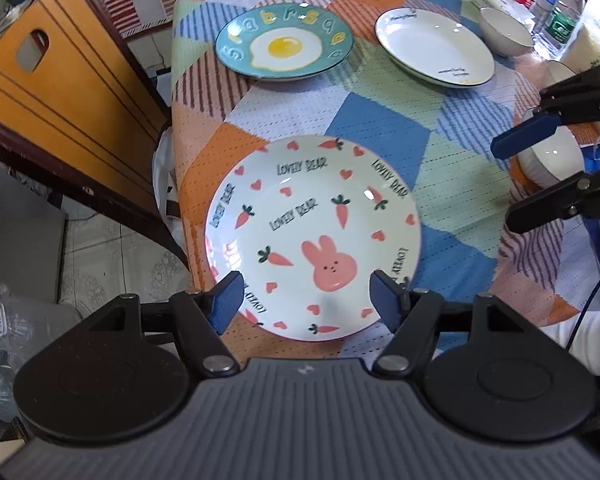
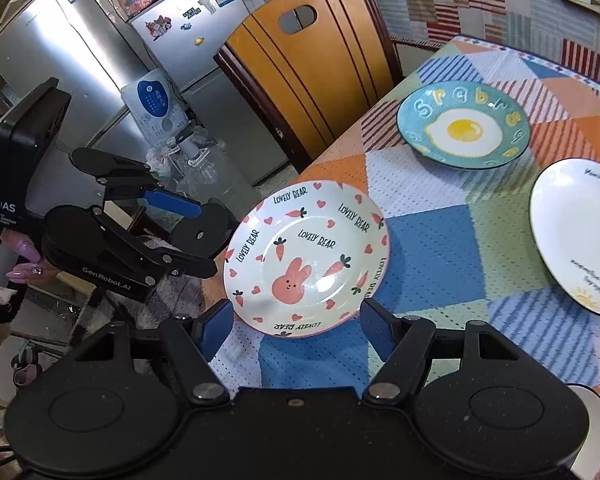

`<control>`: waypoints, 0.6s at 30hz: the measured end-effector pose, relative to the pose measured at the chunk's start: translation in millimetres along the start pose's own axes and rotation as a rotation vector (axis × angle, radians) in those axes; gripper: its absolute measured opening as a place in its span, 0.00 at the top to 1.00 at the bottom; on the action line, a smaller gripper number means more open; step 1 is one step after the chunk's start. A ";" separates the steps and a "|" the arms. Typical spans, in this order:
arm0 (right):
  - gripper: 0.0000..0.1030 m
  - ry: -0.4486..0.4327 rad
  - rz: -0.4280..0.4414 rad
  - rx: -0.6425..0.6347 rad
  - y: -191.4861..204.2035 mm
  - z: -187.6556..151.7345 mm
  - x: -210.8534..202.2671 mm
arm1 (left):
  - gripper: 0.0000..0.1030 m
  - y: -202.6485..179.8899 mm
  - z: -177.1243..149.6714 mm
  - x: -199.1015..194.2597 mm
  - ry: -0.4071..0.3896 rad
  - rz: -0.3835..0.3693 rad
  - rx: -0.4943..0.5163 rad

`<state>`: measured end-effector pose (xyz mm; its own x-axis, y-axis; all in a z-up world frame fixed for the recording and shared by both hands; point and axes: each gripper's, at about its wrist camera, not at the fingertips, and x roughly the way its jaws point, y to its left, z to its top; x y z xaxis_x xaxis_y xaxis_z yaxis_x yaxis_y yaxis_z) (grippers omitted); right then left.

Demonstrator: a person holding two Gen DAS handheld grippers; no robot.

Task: Organize plates and bowls
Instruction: 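Move the right gripper to the Lovely Bear plate rim and grasp it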

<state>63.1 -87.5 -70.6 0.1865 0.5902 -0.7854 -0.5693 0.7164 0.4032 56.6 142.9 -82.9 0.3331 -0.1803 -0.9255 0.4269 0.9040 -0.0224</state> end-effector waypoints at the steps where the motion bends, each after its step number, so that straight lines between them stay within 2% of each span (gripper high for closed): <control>1: 0.28 0.009 0.006 0.008 -1.5 0.1 7.4 | 0.33 5.4 -1.9 4.8 0.006 -0.008 -0.009; 9: 0.28 0.081 -0.014 0.063 -16.4 -5.8 56.5 | 0.33 38.7 -8.6 54.1 0.076 -0.051 -0.080; 12: 0.28 0.109 -0.028 0.073 -23.1 -10.2 70.1 | 0.33 46.7 -8.9 72.6 0.099 -0.049 -0.086; 18: 0.29 0.138 -0.045 0.079 -35.3 -17.3 95.4 | 0.33 57.5 -7.5 97.2 0.144 -0.092 -0.125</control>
<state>87.1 -62.9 -168.0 0.0958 0.5041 -0.8583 -0.4975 0.7711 0.3974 107.2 180.3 -177.1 0.1701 -0.2152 -0.9617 0.3398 0.9288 -0.1477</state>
